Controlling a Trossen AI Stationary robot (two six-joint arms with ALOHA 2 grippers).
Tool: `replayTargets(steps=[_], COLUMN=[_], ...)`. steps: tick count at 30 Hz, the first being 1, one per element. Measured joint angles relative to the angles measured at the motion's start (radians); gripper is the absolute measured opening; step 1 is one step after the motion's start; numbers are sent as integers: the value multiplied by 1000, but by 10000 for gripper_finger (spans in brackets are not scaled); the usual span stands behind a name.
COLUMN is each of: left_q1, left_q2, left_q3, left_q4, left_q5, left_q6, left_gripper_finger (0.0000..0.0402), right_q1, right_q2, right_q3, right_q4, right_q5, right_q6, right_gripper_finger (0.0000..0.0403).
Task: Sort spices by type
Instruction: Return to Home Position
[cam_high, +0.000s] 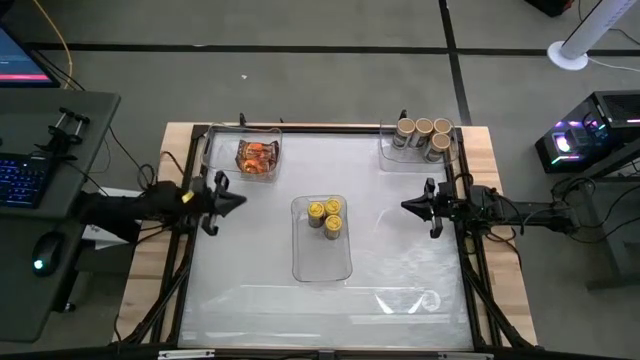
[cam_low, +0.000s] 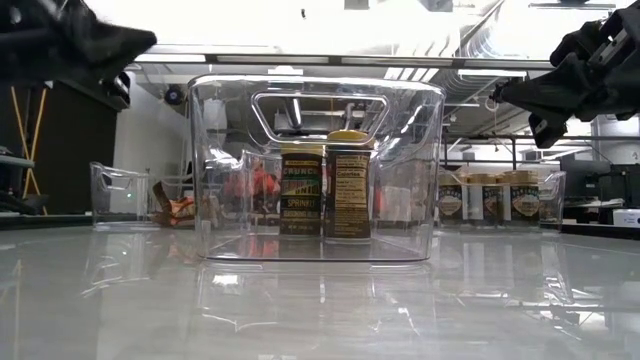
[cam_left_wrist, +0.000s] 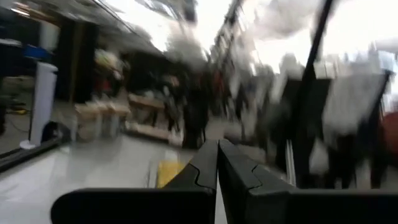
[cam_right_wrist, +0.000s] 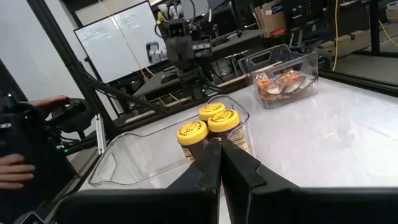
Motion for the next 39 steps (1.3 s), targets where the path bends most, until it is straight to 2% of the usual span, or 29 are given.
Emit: replayTargets(steps=[3,6,39], left_q1=[-2,3,16], left_q2=[0,1,8], left_q3=[0,2,3], left_q4=[-122,-208,-208], left_q5=[66,87,78], left_q6=[113,187,198], left_gripper_finger=[1,1,1], right_q1=[0,0,0], right_q2=[0,0,2], right_q3=[0,0,1], right_q4=[0,0,0], right_q5=[0,0,0], right_q6=[0,0,0], right_gripper_finger=[2,2,2])
